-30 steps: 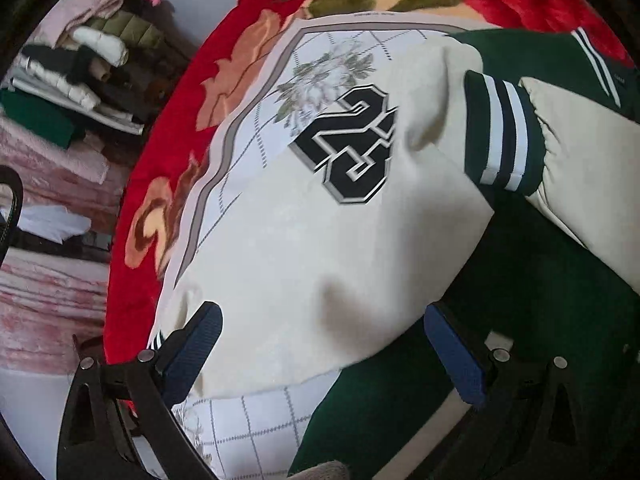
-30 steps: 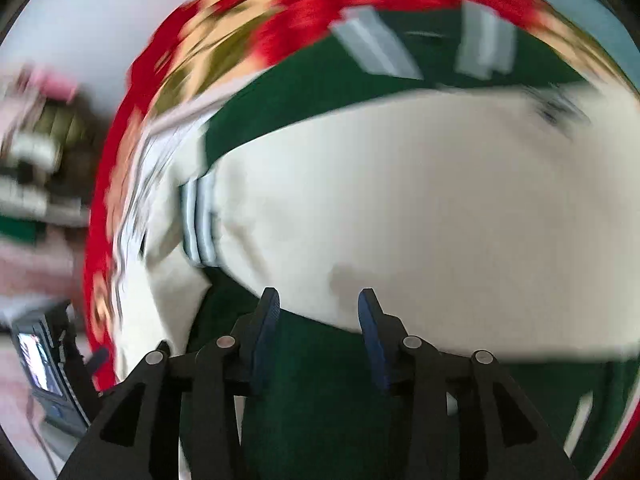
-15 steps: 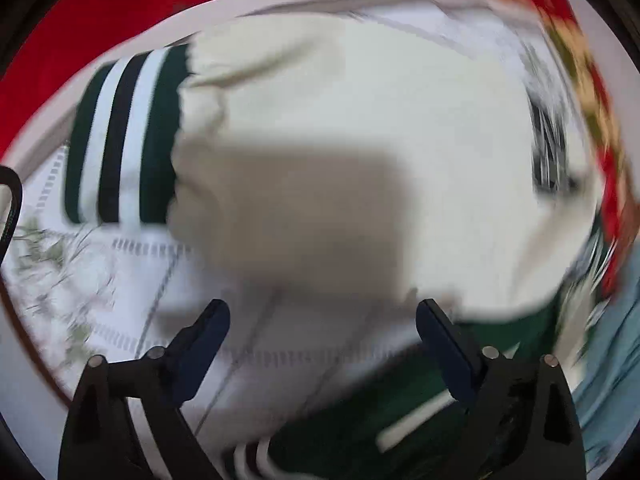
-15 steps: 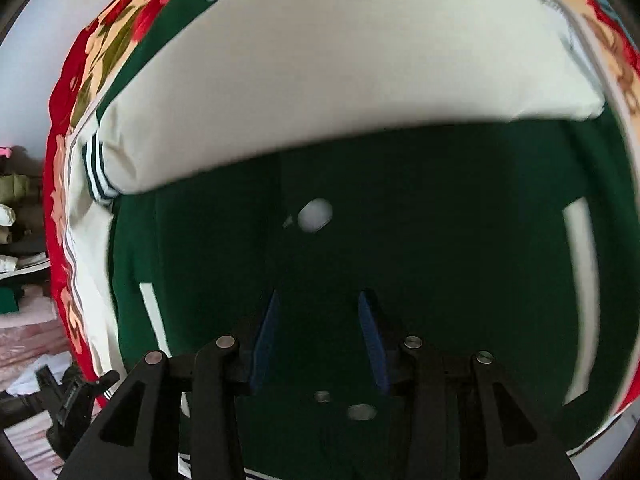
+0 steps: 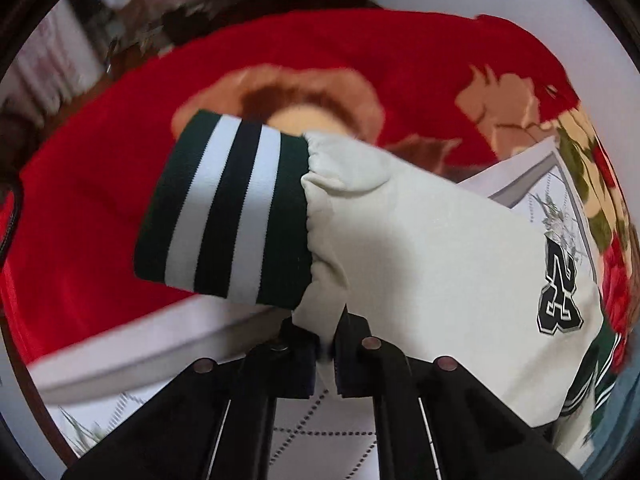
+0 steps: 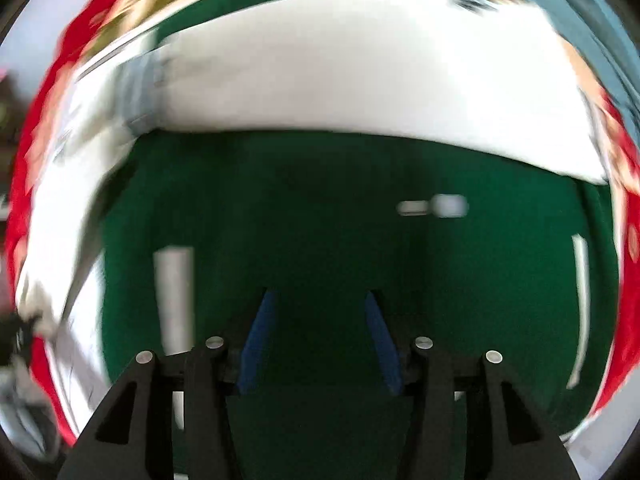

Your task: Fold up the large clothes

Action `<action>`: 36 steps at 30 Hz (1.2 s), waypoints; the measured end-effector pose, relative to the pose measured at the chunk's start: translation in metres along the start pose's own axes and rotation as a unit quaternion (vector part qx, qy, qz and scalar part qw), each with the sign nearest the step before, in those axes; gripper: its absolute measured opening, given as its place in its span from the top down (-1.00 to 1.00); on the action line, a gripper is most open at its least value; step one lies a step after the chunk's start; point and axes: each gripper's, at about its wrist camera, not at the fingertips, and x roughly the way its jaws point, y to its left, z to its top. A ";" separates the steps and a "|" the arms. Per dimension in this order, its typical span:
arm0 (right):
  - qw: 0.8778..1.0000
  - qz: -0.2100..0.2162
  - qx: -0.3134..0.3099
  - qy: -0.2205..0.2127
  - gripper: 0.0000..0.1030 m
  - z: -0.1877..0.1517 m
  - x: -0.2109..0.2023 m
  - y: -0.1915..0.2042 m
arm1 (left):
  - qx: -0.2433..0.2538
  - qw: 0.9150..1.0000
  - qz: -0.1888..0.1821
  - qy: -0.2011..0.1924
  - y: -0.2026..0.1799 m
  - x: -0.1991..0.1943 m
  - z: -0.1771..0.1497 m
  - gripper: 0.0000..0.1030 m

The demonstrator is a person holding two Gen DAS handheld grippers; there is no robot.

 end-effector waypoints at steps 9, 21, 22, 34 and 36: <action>0.985 -0.056 -0.119 0.108 0.34 -0.097 0.059 0.067 | 0.063 0.998 -0.005 0.007 -0.019 -0.031 -0.024 0.92; 0.989 -0.017 -0.080 0.125 0.20 -0.194 0.043 0.052 | 0.120 0.992 0.008 -0.043 -0.041 -0.070 -0.030 0.93; 0.991 -0.009 -0.060 0.115 -0.10 -0.193 0.034 0.044 | 0.128 0.990 0.007 -0.054 -0.048 -0.076 -0.029 0.93; 0.992 -0.050 0.094 -0.074 -0.60 -0.147 -0.047 -0.078 | 0.297 0.927 -0.049 -0.223 -0.242 -0.179 -0.056 0.94; 0.987 -0.056 0.113 -0.098 -0.61 -0.138 -0.054 -0.111 | 0.333 0.913 -0.061 -0.229 -0.279 -0.184 -0.082 0.94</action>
